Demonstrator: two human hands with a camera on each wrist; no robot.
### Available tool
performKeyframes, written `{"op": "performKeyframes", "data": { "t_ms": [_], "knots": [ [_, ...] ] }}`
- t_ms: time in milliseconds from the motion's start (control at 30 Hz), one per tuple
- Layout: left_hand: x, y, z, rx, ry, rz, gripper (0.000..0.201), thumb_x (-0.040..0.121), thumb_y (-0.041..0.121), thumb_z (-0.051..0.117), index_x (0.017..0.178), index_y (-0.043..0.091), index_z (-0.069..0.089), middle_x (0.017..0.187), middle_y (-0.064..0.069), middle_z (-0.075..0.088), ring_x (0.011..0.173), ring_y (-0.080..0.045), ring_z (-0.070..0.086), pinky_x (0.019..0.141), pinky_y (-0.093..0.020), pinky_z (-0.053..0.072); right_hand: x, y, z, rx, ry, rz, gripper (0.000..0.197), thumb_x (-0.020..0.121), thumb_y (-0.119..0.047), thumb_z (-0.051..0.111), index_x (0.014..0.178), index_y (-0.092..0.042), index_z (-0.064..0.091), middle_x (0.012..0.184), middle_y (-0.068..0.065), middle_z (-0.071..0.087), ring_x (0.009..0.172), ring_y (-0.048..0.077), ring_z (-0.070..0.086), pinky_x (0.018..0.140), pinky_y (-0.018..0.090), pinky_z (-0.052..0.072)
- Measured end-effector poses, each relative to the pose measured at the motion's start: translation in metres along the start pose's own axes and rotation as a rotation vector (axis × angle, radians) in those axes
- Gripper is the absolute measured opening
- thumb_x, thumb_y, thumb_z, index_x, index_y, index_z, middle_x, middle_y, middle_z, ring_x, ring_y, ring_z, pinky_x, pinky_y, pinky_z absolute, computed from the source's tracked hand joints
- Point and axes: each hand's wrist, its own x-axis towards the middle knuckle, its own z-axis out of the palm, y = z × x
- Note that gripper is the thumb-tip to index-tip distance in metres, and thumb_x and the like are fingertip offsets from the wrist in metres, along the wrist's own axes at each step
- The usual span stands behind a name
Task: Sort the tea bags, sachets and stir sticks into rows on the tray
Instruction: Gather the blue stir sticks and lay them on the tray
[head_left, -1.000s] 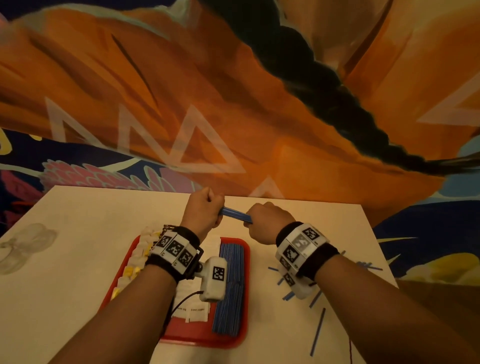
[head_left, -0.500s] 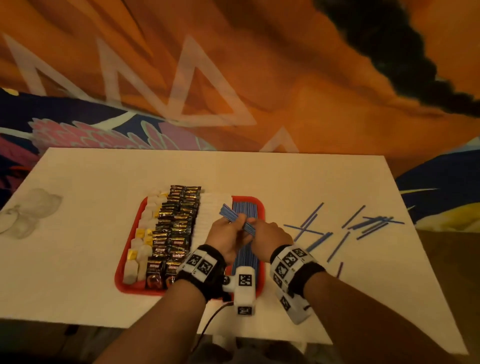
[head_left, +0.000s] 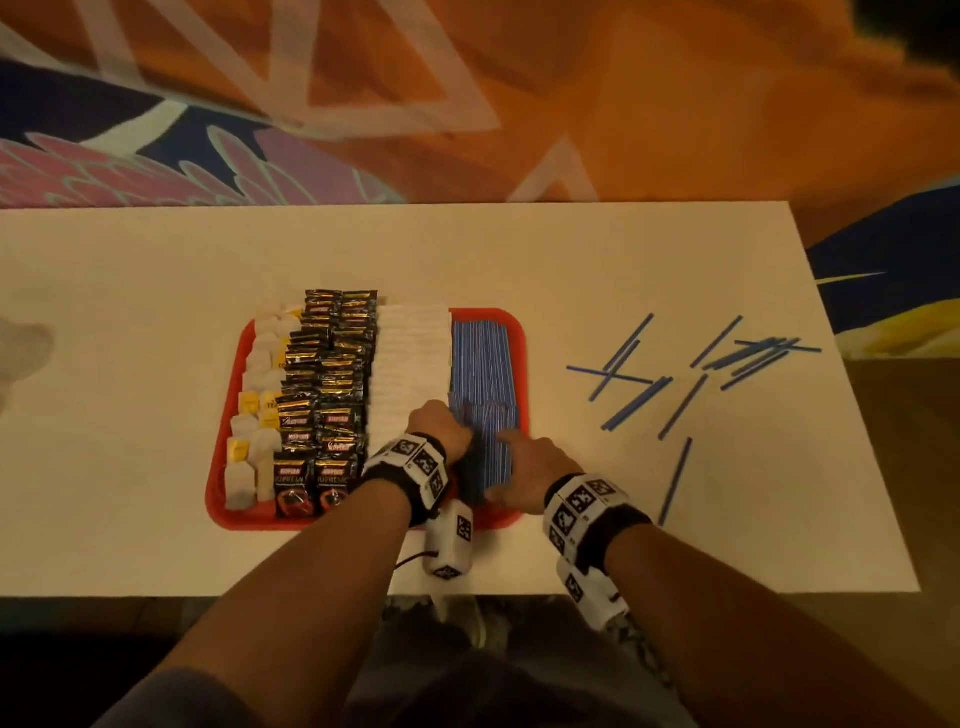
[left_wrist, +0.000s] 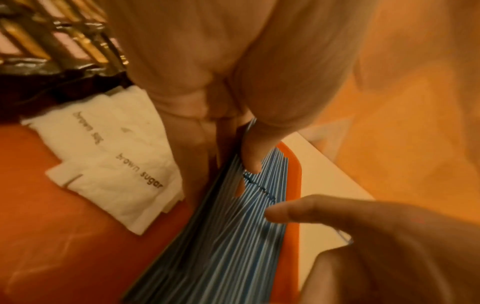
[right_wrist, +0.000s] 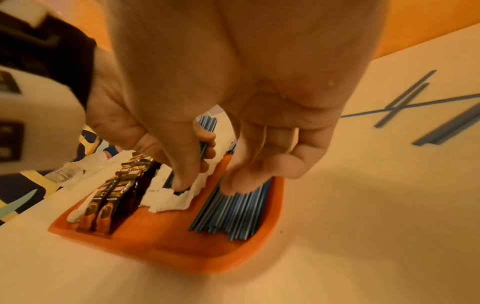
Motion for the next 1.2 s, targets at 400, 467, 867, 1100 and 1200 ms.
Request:
{"op": "performKeyframes", "data": {
  "t_ms": [400, 467, 867, 1100, 1200],
  "knots": [
    [0.0, 0.002, 0.017, 0.287, 0.036, 0.071, 0.043, 0.089, 0.029, 0.073, 0.122, 0.005, 0.059, 0.118, -0.015, 0.065, 0.107, -0.032, 0.064, 0.087, -0.036, 0.054, 0.012, 0.021, 0.014, 0.032, 0.063, 0.036, 0.047, 0.083, -0.028, 0.072, 0.121, -0.028, 0.043, 0.104, 0.001, 0.06, 0.088, 0.022, 0.063, 0.074, 0.034, 0.054],
    [-0.001, -0.001, 0.018, 0.301, 0.056, 0.075, 0.045, 0.088, 0.03, 0.074, 0.122, 0.006, 0.058, 0.118, -0.016, 0.065, 0.107, -0.033, 0.064, 0.088, -0.037, 0.054, 0.014, 0.022, 0.015, 0.049, 0.098, 0.013, 0.042, 0.083, -0.024, 0.071, 0.118, -0.026, 0.046, 0.106, 0.0, 0.06, 0.09, 0.02, 0.061, 0.076, 0.034, 0.054],
    [-0.014, -0.017, 0.028, 0.439, 0.07, 0.147, 0.021, 0.095, 0.019, 0.061, 0.113, 0.011, 0.061, 0.116, -0.014, 0.062, 0.105, -0.033, 0.062, 0.083, -0.039, 0.052, 0.019, 0.031, 0.022, -0.069, 0.186, -0.203, 0.046, 0.087, -0.017, 0.064, 0.132, -0.02, 0.053, 0.134, -0.004, 0.044, 0.122, 0.017, 0.039, 0.1, 0.034, 0.044],
    [-0.018, 0.034, 0.046, 0.401, 0.103, 0.466, 0.014, 0.096, 0.016, 0.056, 0.101, 0.008, 0.067, 0.104, -0.012, 0.068, 0.097, -0.03, 0.064, 0.082, -0.036, 0.053, 0.007, 0.093, 0.0, 0.132, 0.305, -0.035, 0.027, 0.089, -0.017, 0.061, 0.116, -0.018, 0.058, 0.114, 0.003, 0.057, 0.113, 0.022, 0.052, 0.096, 0.032, 0.044],
    [-0.013, 0.064, 0.061, 0.41, 0.042, 0.564, 0.03, 0.096, 0.015, 0.054, 0.125, 0.011, 0.06, 0.122, -0.01, 0.061, 0.112, -0.03, 0.059, 0.093, -0.038, 0.049, -0.006, 0.134, -0.009, 0.151, 0.307, 0.087, 0.022, 0.091, -0.014, 0.058, 0.112, -0.019, 0.056, 0.117, 0.003, 0.056, 0.111, 0.022, 0.053, 0.095, 0.032, 0.045]
  ]
}}
